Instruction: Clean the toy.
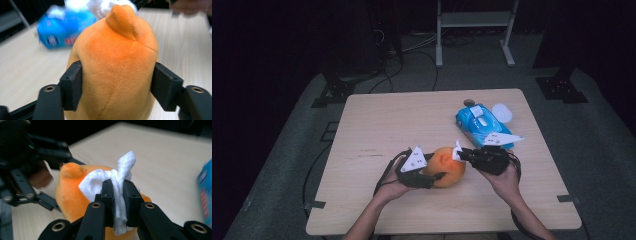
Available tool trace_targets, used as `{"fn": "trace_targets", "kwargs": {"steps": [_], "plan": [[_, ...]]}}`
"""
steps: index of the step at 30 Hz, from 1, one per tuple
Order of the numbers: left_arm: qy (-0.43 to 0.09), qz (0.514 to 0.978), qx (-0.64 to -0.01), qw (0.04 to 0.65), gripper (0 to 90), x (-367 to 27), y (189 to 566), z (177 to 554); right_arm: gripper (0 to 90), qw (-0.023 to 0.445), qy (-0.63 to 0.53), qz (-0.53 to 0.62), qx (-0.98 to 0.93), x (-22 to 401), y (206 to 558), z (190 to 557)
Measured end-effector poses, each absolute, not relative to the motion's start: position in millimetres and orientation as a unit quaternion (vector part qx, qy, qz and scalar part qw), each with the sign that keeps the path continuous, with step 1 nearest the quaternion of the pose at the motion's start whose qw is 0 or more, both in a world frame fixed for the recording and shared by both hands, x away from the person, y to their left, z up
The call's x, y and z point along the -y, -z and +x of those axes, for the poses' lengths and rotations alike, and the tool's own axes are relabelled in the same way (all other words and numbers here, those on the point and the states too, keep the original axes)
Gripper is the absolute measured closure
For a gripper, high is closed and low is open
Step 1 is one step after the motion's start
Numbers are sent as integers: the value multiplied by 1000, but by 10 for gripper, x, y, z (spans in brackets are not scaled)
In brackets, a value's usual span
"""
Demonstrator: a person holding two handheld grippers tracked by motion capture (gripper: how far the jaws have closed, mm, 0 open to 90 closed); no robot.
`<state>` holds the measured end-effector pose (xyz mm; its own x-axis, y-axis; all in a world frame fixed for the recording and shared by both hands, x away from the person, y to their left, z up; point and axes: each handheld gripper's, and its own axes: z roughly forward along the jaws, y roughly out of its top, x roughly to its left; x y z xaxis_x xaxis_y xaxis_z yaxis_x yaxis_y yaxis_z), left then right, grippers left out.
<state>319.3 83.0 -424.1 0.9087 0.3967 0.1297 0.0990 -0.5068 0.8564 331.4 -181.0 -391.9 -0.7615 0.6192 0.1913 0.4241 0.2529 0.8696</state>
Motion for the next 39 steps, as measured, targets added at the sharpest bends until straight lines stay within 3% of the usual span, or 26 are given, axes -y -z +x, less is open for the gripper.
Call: {"fn": "trace_targets", "kwargs": {"steps": [2,7,16,22,26,30,35,39], "plan": [[-148,851,-143,484,285,-797,4321,3171,793,64,-486,344,-801,1788,4021,3405],[-128,859,-114,483,289,-732,4268,3070,795,70,-504,346,-788,1901,3950,3331],[2,856,-60,513,355,-815,4147,3017,791,23,-478,298,-826,1916,4087,3069],[-41,843,-83,529,200,-712,4081,3068,784,11,-469,274,-840,2004,4167,2861],[-47,849,-76,521,194,-589,4093,3106,785,15,-466,262,-845,2005,4162,2797],[-63,874,-83,475,218,-516,4176,3121,786,14,-480,268,-835,2111,4127,2765],[-57,870,-112,477,247,-516,4285,3112,784,3,-487,302,-820,2377,4200,2737],[-69,869,-125,474,413,-525,4332,3095,778,-4,-506,315,-803,2498,4199,2731]]}}
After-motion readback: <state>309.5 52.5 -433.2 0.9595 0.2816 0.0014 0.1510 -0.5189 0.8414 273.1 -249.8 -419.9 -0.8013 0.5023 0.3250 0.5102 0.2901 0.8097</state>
